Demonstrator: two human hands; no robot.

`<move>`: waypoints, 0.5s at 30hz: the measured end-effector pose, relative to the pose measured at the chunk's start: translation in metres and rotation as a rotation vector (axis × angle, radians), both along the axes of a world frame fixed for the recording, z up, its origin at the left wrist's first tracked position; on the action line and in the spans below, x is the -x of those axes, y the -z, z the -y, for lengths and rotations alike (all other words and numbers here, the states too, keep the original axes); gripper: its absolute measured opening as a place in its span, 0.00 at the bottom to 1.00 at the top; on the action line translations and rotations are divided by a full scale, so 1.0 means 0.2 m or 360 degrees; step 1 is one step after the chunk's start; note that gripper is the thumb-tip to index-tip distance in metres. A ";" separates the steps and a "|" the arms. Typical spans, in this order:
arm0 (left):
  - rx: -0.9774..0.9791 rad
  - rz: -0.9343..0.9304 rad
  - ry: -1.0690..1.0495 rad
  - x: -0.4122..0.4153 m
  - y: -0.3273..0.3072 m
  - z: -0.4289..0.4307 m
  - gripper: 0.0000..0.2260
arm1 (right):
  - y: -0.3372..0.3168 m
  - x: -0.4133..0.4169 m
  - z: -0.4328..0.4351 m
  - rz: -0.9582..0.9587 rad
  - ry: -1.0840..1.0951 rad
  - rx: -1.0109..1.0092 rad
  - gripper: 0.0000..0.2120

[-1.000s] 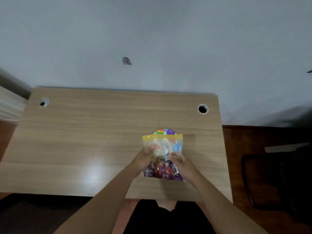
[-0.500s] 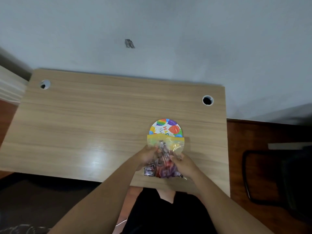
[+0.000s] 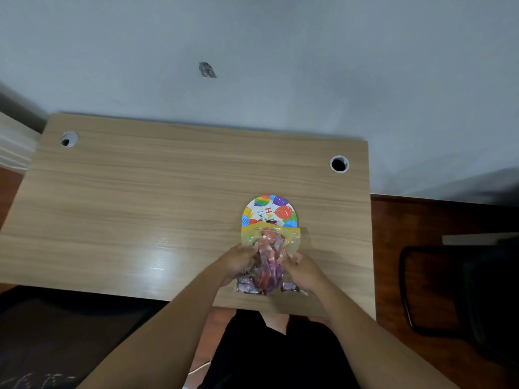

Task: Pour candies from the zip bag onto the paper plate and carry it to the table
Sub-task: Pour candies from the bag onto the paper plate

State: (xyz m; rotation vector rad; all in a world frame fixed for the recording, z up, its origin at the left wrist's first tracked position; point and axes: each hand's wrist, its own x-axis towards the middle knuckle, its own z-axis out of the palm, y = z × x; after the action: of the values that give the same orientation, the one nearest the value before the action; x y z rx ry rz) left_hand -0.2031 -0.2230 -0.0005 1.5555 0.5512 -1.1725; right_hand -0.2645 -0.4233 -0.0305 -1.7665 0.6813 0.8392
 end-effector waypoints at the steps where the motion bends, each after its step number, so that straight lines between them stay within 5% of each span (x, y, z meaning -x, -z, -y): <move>1: -0.0018 -0.0002 -0.0035 0.00 0.00 0.00 0.10 | 0.00 0.00 0.00 0.0019 -0.0013 0.0012 0.08; 8: -0.0052 0.0010 -0.0095 0.00 0.07 -0.02 0.11 | 0.03 -0.02 0.03 0.0021 0.0018 -0.0010 0.17; 15: -0.0045 0.0062 -0.0066 -0.02 0.10 -0.04 0.15 | 0.05 -0.03 0.04 -0.0003 0.0058 -0.0033 0.11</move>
State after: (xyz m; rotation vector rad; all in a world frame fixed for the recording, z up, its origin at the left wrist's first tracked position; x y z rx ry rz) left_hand -0.1998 -0.2149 -0.0202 1.5805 0.5737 -1.1047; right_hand -0.2578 -0.4316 -0.0412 -1.7300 0.7017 0.8201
